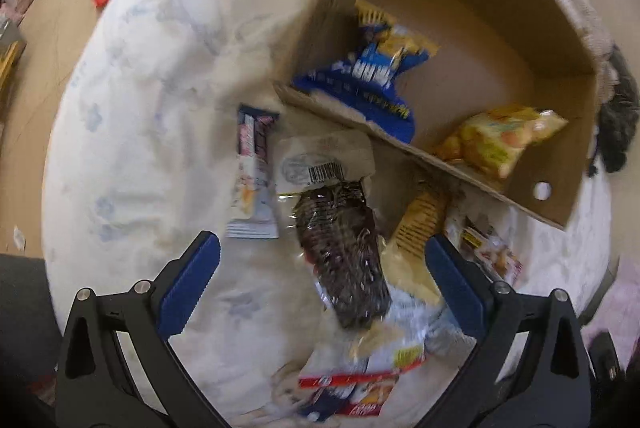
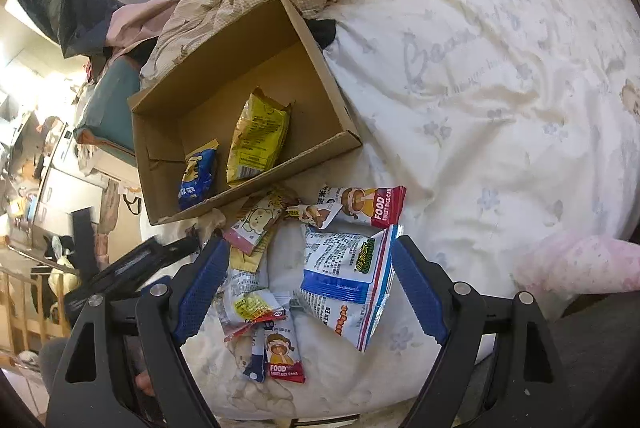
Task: Organize snacks
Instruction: 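Withdraw both tools from the box back toward the snack pile, then grasp the dark jerky packet with the left tool while the right tool grasps the white-blue bag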
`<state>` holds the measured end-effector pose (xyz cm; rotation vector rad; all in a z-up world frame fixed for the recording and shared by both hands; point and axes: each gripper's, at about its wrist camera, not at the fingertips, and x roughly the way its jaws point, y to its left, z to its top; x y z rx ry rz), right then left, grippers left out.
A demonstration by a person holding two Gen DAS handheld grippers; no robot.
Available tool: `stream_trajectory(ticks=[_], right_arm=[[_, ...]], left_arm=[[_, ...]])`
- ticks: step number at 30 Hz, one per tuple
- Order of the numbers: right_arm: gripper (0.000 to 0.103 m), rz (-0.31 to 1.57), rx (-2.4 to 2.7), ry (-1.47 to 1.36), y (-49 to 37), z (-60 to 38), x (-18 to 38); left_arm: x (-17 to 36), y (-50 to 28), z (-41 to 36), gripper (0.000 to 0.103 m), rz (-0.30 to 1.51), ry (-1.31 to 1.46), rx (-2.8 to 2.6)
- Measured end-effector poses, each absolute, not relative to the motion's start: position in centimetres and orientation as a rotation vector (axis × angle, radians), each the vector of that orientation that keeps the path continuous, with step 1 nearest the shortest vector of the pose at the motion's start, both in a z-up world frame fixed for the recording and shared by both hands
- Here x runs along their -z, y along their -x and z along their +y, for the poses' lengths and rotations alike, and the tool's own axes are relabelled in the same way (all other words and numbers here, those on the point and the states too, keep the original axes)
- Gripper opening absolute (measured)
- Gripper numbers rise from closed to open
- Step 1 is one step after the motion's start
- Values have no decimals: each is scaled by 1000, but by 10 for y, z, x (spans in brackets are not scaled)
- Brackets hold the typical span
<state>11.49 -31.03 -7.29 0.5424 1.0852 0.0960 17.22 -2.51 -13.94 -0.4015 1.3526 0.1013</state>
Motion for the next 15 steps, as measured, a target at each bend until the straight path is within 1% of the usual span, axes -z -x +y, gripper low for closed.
stream_trajectory(ticks=[2, 5, 6, 7, 10, 12, 14, 15], right_arm=[[86, 1095, -97, -550, -116, -311, 76], [86, 1111, -99, -558, -119, -310, 80], [86, 1118, -99, -561, -121, -310, 82], [86, 1125, -98, -562, -121, -310, 83], [86, 1153, -105, -583, -125, -309, 89], [86, 1168, -106, -596, -127, -310, 93], [86, 1177, -111, -614, -128, -310, 95], [86, 1181, -116, -621, -128, -311, 95]], left_arm=[[152, -178, -33, 99, 1382, 382, -122], [167, -182, -41, 90, 1424, 370, -129], [169, -183, -42, 84, 1428, 372, -123], [170, -183, -43, 74, 1427, 368, -114], [165, -184, -51, 53, 1416, 318, -88], [155, -182, -52, 47, 1394, 289, -72], [145, -177, -50, 44, 1394, 288, -42], [140, -173, -49, 35, 1390, 286, -34]])
